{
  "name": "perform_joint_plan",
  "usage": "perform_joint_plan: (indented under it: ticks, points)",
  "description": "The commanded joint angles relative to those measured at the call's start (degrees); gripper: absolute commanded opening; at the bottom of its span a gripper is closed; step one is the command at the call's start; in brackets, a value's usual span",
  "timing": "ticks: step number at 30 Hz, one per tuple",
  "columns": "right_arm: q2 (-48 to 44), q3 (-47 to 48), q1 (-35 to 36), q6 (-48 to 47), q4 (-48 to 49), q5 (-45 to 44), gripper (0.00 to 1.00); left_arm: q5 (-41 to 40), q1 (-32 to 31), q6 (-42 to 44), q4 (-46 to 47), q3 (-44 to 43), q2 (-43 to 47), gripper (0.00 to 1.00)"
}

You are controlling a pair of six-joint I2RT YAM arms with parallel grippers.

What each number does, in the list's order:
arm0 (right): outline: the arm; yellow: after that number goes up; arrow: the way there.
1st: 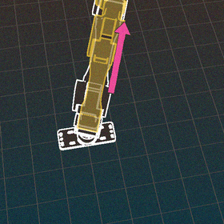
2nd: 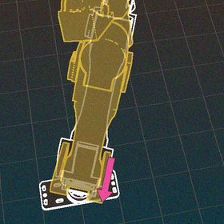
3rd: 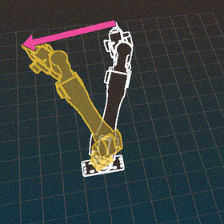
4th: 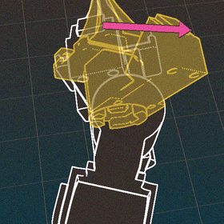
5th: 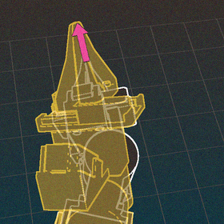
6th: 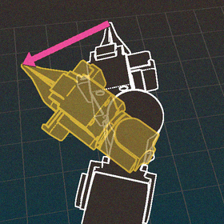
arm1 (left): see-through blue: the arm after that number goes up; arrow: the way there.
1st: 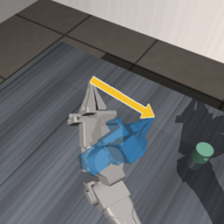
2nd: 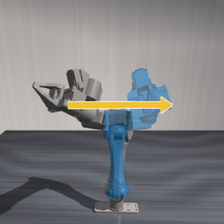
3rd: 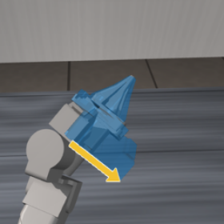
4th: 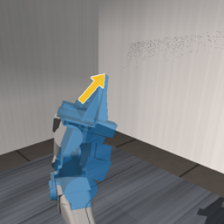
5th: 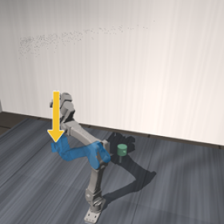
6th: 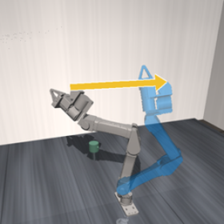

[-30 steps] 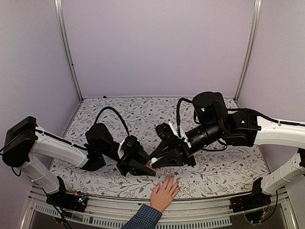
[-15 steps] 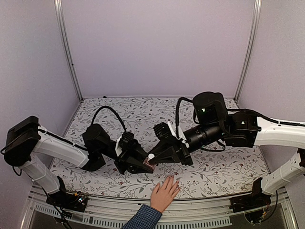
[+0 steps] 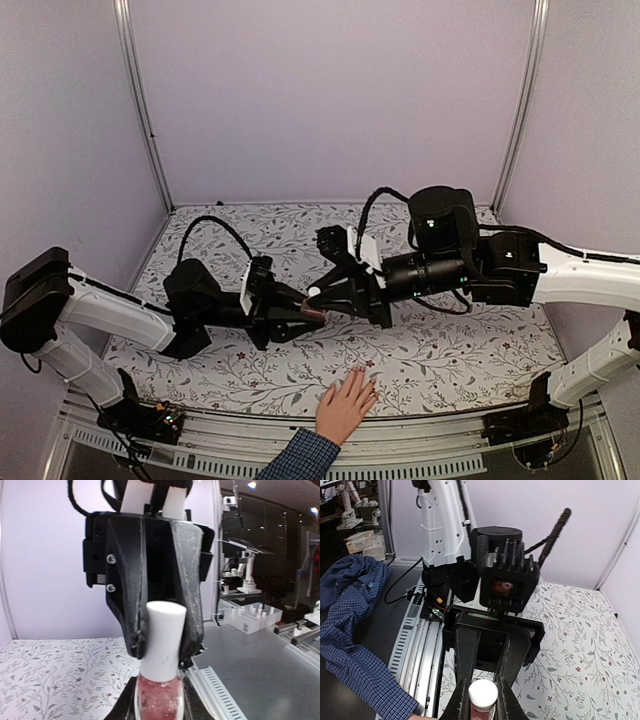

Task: Paint the nails
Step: Screw the nail polish bottle.

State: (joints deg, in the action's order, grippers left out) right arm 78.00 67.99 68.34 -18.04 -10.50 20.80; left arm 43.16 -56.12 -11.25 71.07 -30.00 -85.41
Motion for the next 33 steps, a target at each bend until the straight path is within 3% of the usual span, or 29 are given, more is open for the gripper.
perform_joint_plan:
  ticks: [1, 12, 19, 23, 29, 33]
  points:
    - [4.4, -0.9, -0.2, 5.8, 0.6, -7.9, 0.00, -15.2, 0.2, 0.8, 3.5, -1.9, 1.2, 0.00]
    - [8.9, 0.8, -1.8, 15.2, 3.8, -22.1, 0.00, -35.9, -1.9, 4.1, 2.8, -5.3, -3.3, 0.00]
    - [10.8, 1.0, -2.6, 20.2, 4.6, -25.5, 0.00, -45.3, -3.3, 5.2, 1.5, -7.8, -6.7, 0.00]
    - [10.4, 0.7, -2.8, 20.4, 4.6, -25.8, 0.02, -44.9, -3.2, 5.0, 1.2, -7.6, -6.9, 0.00]
    - [7.6, -0.8, -3.2, 19.7, 5.5, -24.3, 0.21, -38.8, -2.1, 3.9, 1.9, -4.6, -4.9, 0.00]
    - [4.7, -2.0, -3.2, 18.7, 6.4, -23.0, 0.28, -33.7, -1.2, 3.7, -0.4, -3.3, -2.5, 0.00]
